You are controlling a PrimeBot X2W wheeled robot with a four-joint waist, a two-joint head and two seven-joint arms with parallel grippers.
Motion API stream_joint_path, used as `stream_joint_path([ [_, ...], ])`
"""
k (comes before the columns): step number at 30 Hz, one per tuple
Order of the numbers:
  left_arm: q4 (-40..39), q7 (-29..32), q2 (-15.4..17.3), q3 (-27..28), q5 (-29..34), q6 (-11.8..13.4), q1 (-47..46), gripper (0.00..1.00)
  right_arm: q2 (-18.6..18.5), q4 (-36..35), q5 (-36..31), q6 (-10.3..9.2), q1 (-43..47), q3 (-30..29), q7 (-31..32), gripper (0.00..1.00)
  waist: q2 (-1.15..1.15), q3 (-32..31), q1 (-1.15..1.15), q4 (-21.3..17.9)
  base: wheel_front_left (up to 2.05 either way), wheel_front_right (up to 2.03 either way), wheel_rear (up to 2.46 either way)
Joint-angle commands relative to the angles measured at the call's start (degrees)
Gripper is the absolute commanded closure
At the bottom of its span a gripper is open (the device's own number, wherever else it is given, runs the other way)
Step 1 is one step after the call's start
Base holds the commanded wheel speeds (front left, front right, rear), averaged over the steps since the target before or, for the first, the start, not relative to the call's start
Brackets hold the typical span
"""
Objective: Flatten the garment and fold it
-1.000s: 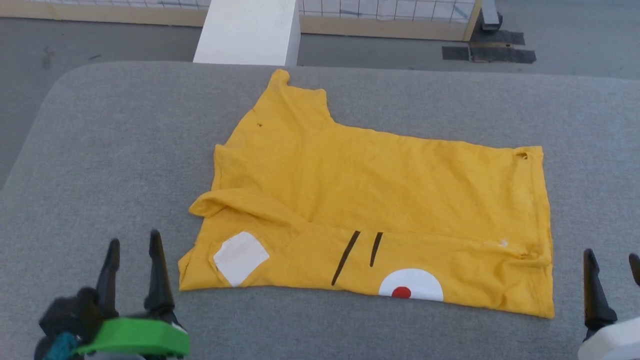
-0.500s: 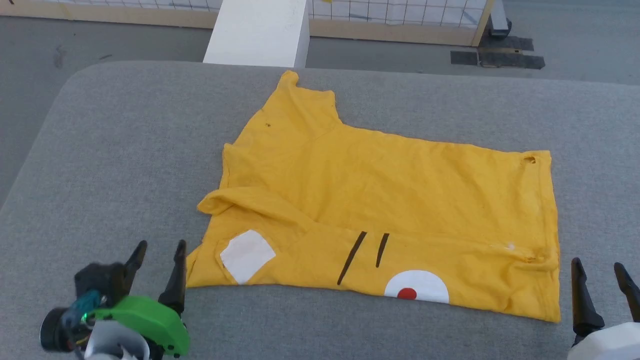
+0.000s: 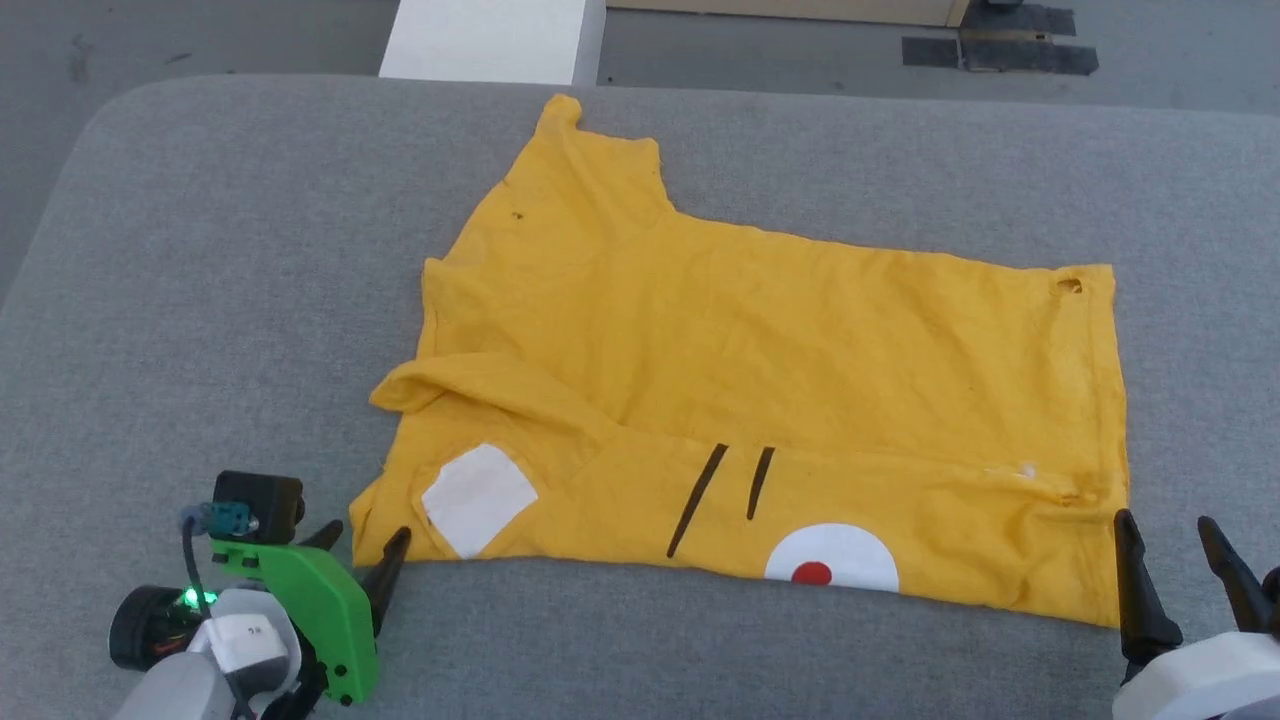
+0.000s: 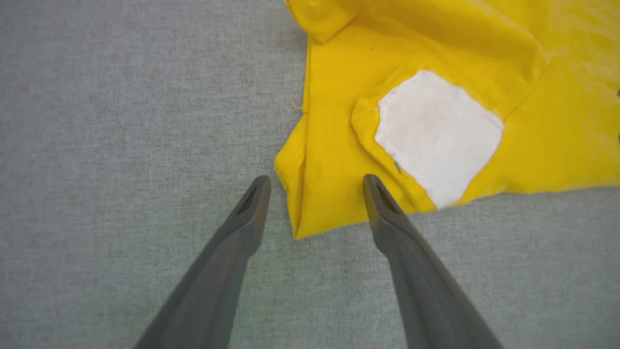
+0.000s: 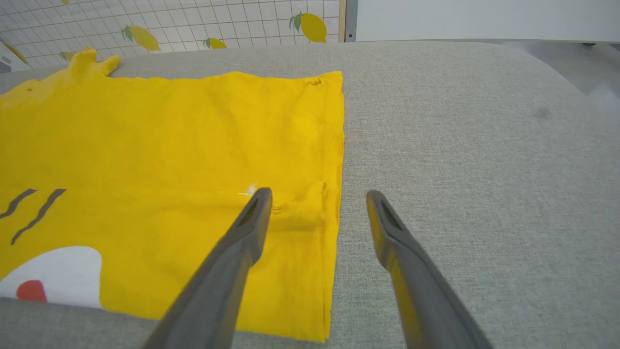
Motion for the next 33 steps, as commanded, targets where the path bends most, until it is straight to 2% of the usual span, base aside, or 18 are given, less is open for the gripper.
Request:
stream_joint_path([
  [1, 0.9, 0.9, -0.3, -0.4, -0.8, -0.4, -0.9, 0.0, 0.0, 0.0, -0.3, -0.08, -0.9, 0.1, 0.2, 0.0, 0.0, 0.7, 0.0, -0.4, 0.0, 0.0, 0.0],
  [7, 5.7, 2.4, -1.3, -1.1, -2.2, -0.8, -1.8, 0.0, 0.0, -0.4, -0.5, -0.08, -1.2, 0.4, 0.8, 0.0, 0.0, 1.4, 0.0, -0.6, 0.0, 0.0, 0.0],
  [8, 6.4, 2.2, -1.7, -1.3, -2.6, -1.3, -1.9, 0.42, 0.0, -0.5, -0.6, -0.08, -1.3, 0.5, 1.0, 0.0, 0.0, 1.4, 0.0, -0.7, 0.0, 0.0, 0.0],
  [9, 6.9, 1.8, -2.1, -1.3, -3.1, -1.9, -2.0, 1.0, 0.0, -0.5, -0.7, -0.08, -1.4, 0.6, 1.1, 0.0, 0.0, 1.3, 0.0, -0.7, 0.0, 0.0, 0.0],
  [12, 8.1, 1.0, -3.0, -1.5, -4.7, -3.7, -1.7, 1.0, 0.0, -1.0, -1.7, -0.08, -1.8, 1.2, 2.0, 0.0, 0.0, 0.6, 0.0, -0.7, 0.0, 0.0, 0.0],
  [15, 8.2, -0.9, -3.2, -0.5, -5.2, -3.6, -1.2, 1.0, 0.0, -1.9, -3.1, -0.08, -2.6, 2.1, 3.4, 0.0, 0.0, -0.2, 0.0, -0.8, 0.0, 0.0, 0.0],
  [19, 5.7, -3.3, -2.7, 1.4, -5.7, -2.2, 0.5, 1.0, -1.1, -3.1, -4.1, -0.08, -3.8, 3.2, 7.6, 0.0, 0.0, -0.9, 0.0, -1.0, 0.0, 0.0, 0.0],
  [26, -1.3, -3.8, -2.6, 2.4, -5.5, 0.7, 3.6, 1.0, -3.3, -2.1, -0.9, -0.08, -2.4, 0.8, 21.7, 0.0, 0.0, 0.2, 0.0, -0.4, 0.0, 0.0, 0.0],
  [33, -4.8, -3.1, -2.8, 2.1, -5.2, 2.3, 3.8, 1.0, -2.5, 0.8, 2.0, -0.08, -2.1, 0.5, 25.8, 0.0, 0.0, 2.2, 0.0, 0.3, 0.0, 0.0, 0.0],
])
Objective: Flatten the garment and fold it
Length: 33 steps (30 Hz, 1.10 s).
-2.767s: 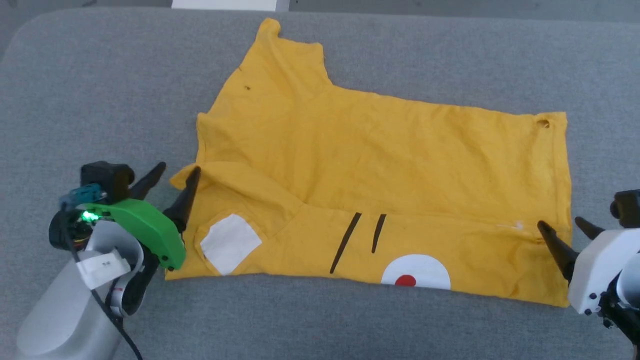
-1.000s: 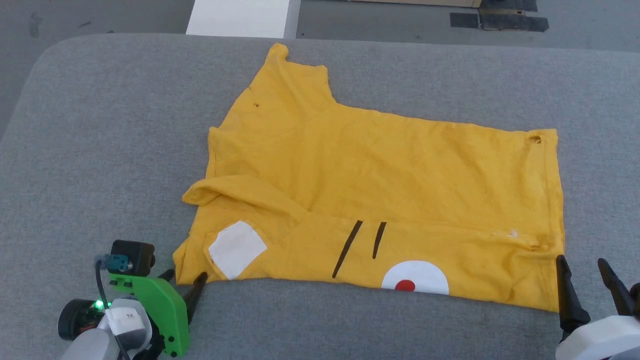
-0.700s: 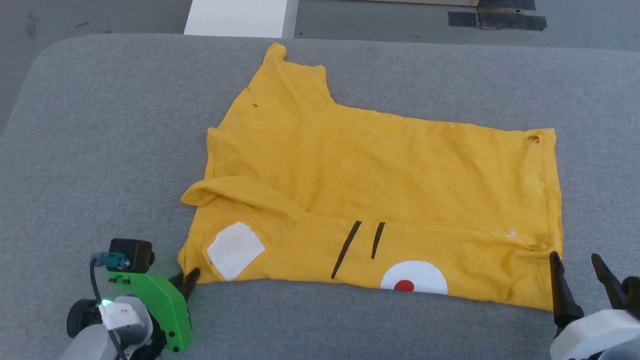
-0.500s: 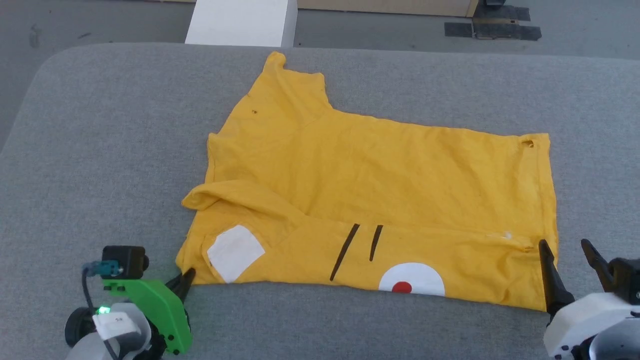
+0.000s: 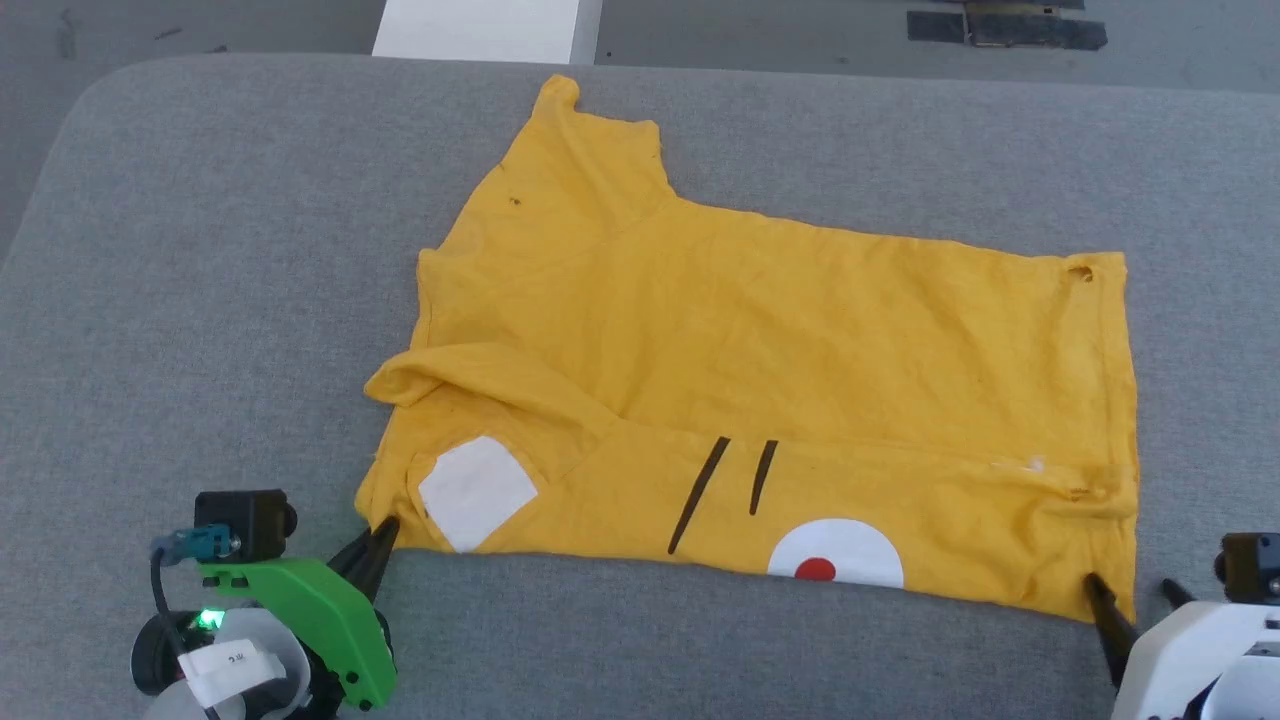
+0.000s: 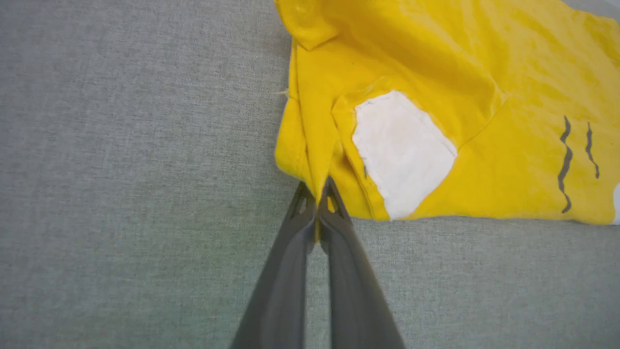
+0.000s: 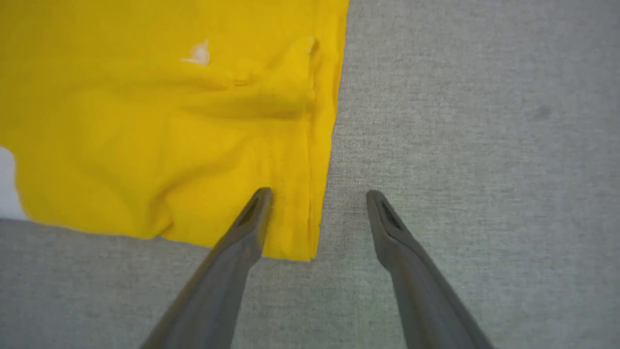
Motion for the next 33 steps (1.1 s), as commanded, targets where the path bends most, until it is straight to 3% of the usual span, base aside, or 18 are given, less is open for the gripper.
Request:
stream_joint_path([
  [1, -0.4, 0.2, 0.0, 0.0, 0.3, 0.5, 0.0, 1.0, 0.6, 1.0, 0.9, -0.08, -0.2, 0.2, 0.6, 0.0, 0.0, 0.7, 0.0, 0.3, 0.0, 0.0, 0.0],
  [5, -1.2, 0.8, 0.2, -0.2, 0.5, 0.9, -0.4, 1.0, 1.2, 4.6, 1.7, -0.08, -0.8, 1.0, 3.1, 0.03, 0.0, 1.1, 0.0, 0.6, 0.0, 0.0, 0.0],
  [6, -1.3, 1.0, 0.3, -0.2, 0.6, 1.0, -0.6, 1.0, 1.4, 5.4, 2.3, -0.08, -1.1, 1.0, 3.7, 0.55, 0.0, 1.2, 0.0, 0.7, 0.0, 0.0, 0.0],
  [7, -1.4, 1.1, 0.3, -0.2, 0.6, 1.1, -0.8, 1.0, 1.5, 5.8, 2.7, -0.08, -1.4, 1.1, 4.0, 0.98, 0.0, 1.2, 0.0, 0.8, 0.0, 0.0, 0.0],
  [12, -1.7, 1.9, 0.3, -0.4, 0.3, 1.2, -1.5, 1.0, 1.6, 6.0, 4.3, -0.08, -2.9, 1.8, 4.6, 1.0, 0.0, 0.1, 0.0, 0.9, 0.0, 0.0, 0.0],
  [17, -3.6, 2.5, 0.8, 1.2, -1.3, 2.0, -0.7, 1.0, -1.0, 2.9, 5.4, -0.08, -4.0, 1.2, 4.8, 1.0, 0.0, -2.2, 0.0, 0.6, 0.0, 0.0, 0.0],
  [24, -9.7, 4.7, 2.5, 4.5, -4.2, 5.4, 5.6, 1.0, -3.9, -3.6, 6.9, -0.08, -2.4, -1.4, 7.3, 1.0, 0.0, -4.9, 0.0, 0.4, 0.0, 0.0, 0.0],
  [29, -13.4, 6.3, 3.1, 5.7, -5.6, 8.1, 12.1, 1.0, -3.2, -6.8, 7.4, -0.08, 1.3, -3.6, 9.7, 1.0, 0.0, -5.4, 0.0, 0.6, 0.0, 0.0, 0.0],
  [33, -14.4, 6.7, 1.7, 5.3, -7.1, 9.5, 16.8, 1.0, -2.0, -7.3, 6.7, -0.08, 5.1, -5.0, 10.8, 1.0, 0.0, -5.5, 0.0, 0.9, 0.0, 0.0, 0.0],
])
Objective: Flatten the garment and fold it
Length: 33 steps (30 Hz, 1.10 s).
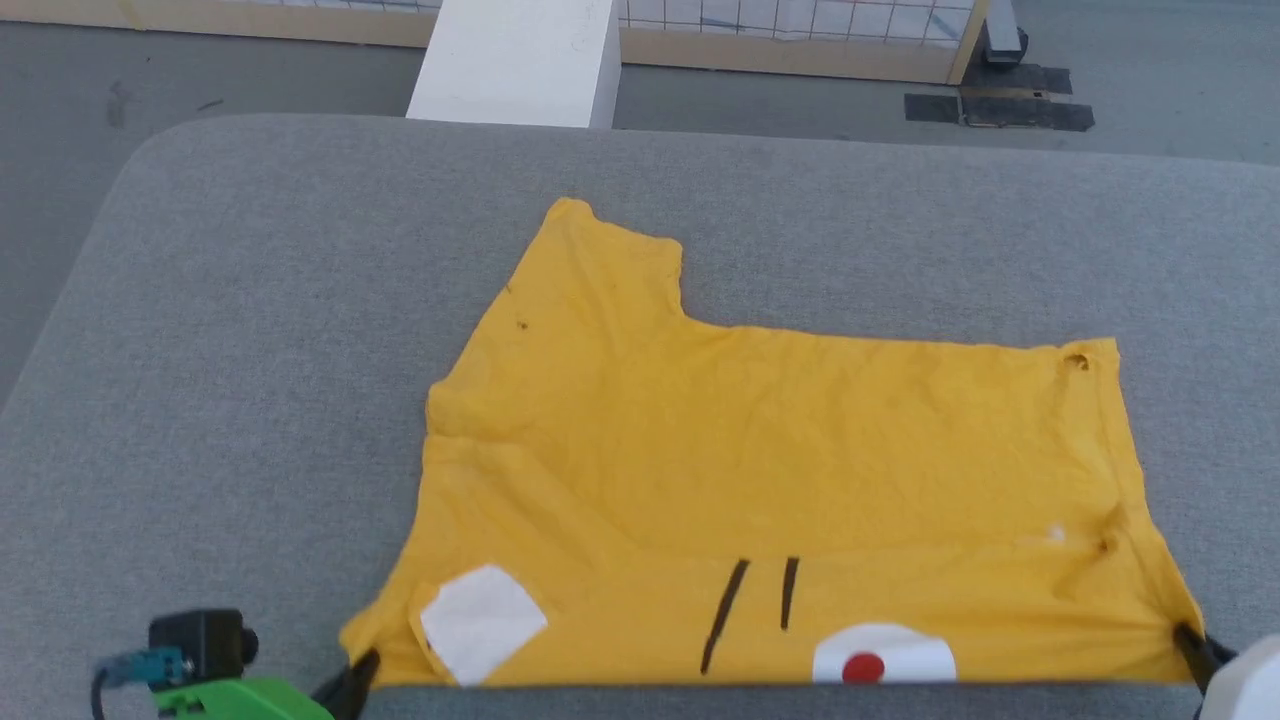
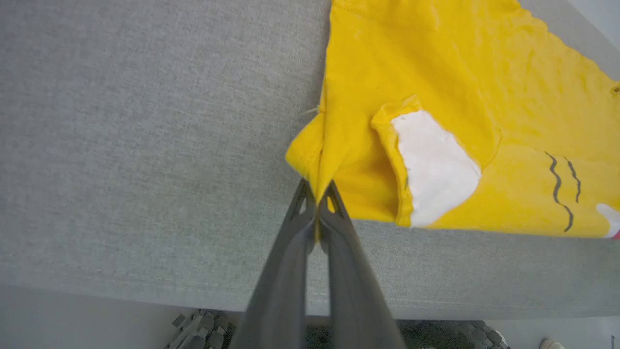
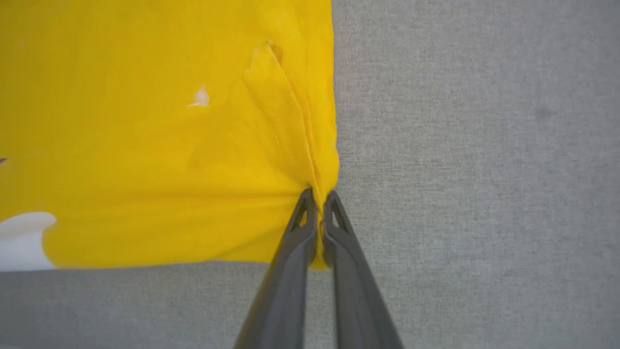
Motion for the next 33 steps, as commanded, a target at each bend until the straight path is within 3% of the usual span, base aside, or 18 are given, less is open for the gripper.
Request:
stream_joint_path([
  [1, 0.2, -0.1, -0.5, 0.0, -0.5, 0.6, 1.5, 1.0, 0.4, 0.0, -0.6, -0.1, 1.4, -0.7, 0.3, 1.0, 0.0, 0.0, 0.0, 0.2, 0.0, 0.0, 0.0],
  [10, 5.5, -3.3, -4.9, -1.5, -2.5, -0.9, 2.7, 1.0, 2.7, 4.3, -1.6, -0.1, 5.2, -1.3, -2.3, 1.0, 0.0, -0.7, 0.0, 0.9, 0.0, 0.0, 0.0],
  [11, 6.4, -4.0, -5.3, -1.4, -2.5, -1.4, 2.0, 0.76, 2.7, 4.9, -1.8, -0.1, 5.1, -1.1, -3.0, 0.6, 0.0, -0.8, 0.0, 1.0, 0.0, 0.0, 0.0],
  [12, 7.2, -4.6, -5.5, -1.3, -2.5, -1.7, 1.5, 0.58, 2.7, 5.4, -1.9, -0.1, 4.9, -0.8, -3.4, 0.13, 0.0, -0.9, 0.0, 1.0, 0.0, 0.0, 0.0],
  [13, 8.2, -5.0, -5.7, -1.4, -2.5, -2.2, 0.8, 0.29, 2.8, 5.8, -2.1, -0.1, 4.6, -0.9, -4.3, 0.0, 0.0, -1.0, 0.0, 1.0, 0.0, 0.0, 0.0],
  [14, 9.0, -5.4, -5.9, -1.3, -2.6, -2.7, 0.2, 0.0, 2.7, 6.1, -2.2, -0.1, 4.2, -0.7, -4.9, 0.0, 0.0, -1.2, 0.0, 1.0, 0.0, 0.0, 0.0],
  [19, 10.4, -8.4, -6.0, 0.2, -2.5, -3.7, -1.4, 0.0, 1.9, 5.5, -1.5, -0.1, 2.7, 0.5, -7.2, 0.0, 0.0, -1.7, 0.0, 0.5, 0.0, 0.0, 0.0],
  [25, 5.0, -16.0, -3.7, 4.7, 1.5, -4.6, -6.8, 0.0, 1.8, 0.3, -2.0, -0.1, 0.4, 1.4, -11.6, 0.0, 0.0, 0.0, 0.0, -0.4, 0.0, 0.0, 0.0],
  [29, 1.8, -18.4, -0.4, 5.5, 6.6, -5.5, -16.8, 0.0, 2.9, -3.1, -3.6, -0.1, -1.8, 2.4, -14.5, 0.0, 0.0, 3.6, 0.0, -1.1, 0.0, 0.0, 0.0],
  [33, 2.0, -17.0, 3.2, 3.7, 11.9, -7.2, -31.1, 0.0, 3.6, -5.6, -5.3, -0.1, -4.0, 4.4, -15.8, 0.0, 0.0, 8.7, 0.0, -2.0, 0.0, 0.0, 0.0],
])
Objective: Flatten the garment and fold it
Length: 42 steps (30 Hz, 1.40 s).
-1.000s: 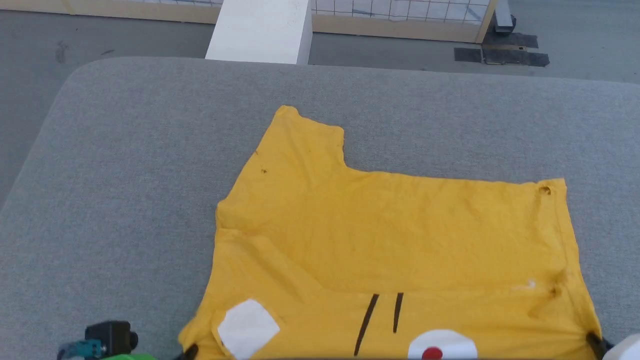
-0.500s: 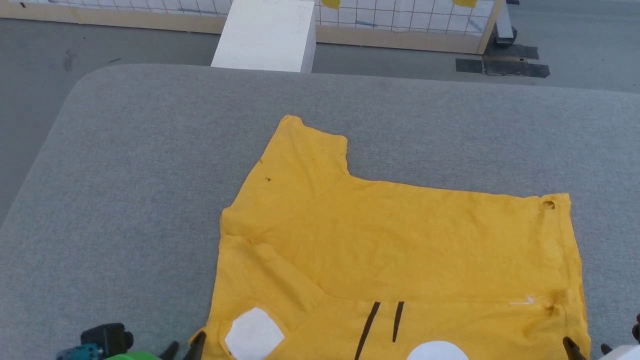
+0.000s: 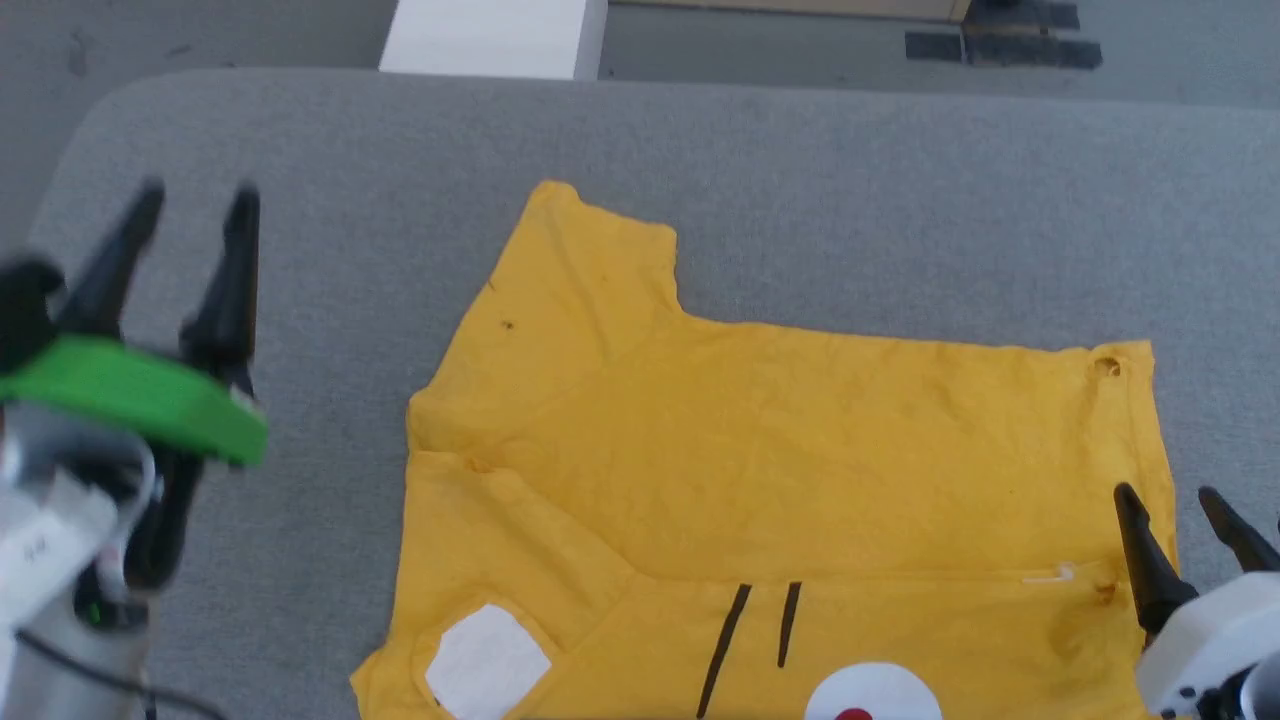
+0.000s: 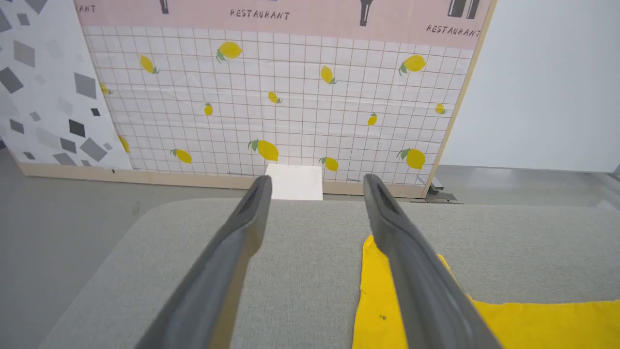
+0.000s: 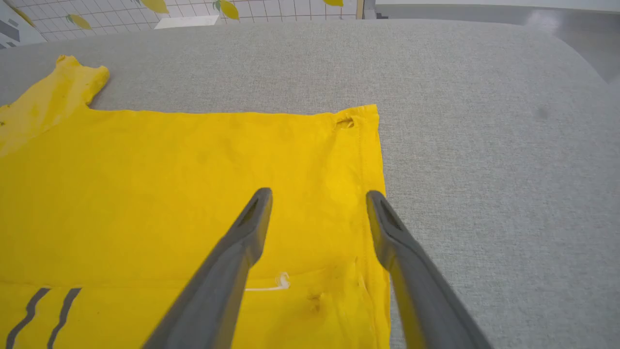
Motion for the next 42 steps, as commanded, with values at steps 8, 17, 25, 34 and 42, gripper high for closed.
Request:
stream_joint_path([
  [8, 14.7, 8.9, 1.5, -7.7, 2.9, -8.3, -27.5, 0.0, 1.0, -3.3, -2.7, -0.09, -6.2, 5.0, -1.1, 0.0, 0.0, 12.8, 0.0, -3.9, 0.0, 0.0, 0.0],
  [17, 25.0, 15.4, 2.8, -14.7, 0.0, -12.8, -36.4, 0.0, 1.3, -4.1, -3.3, -0.09, -10.1, 8.5, -2.3, 0.0, 0.0, 18.6, 0.0, -7.0, 0.0, 0.0, 0.0],
  [25, 26.5, 17.8, 5.1, -19.9, -5.8, -13.2, -37.2, 0.0, 1.4, -4.2, -3.2, -0.09, -11.3, 8.9, -2.6, 0.0, 0.0, 21.3, 0.0, -9.2, 0.0, 0.0, 0.0],
  [34, 29.7, 18.6, 8.3, -23.7, -8.9, -13.2, -38.2, 0.0, 1.5, -4.9, -2.5, -0.09, -11.4, 8.6, -2.4, 0.0, 0.0, 22.6, 0.0, -11.4, 0.0, 0.0, 0.0],
  [42, 33.7, 16.5, 8.4, -25.2, -9.8, -13.2, -38.1, 1.0, 1.5, -6.5, -2.5, -0.09, -11.9, 8.8, -1.9, 0.0, 0.0, 21.9, 0.0, -12.0, 0.0, 0.0, 0.0],
])
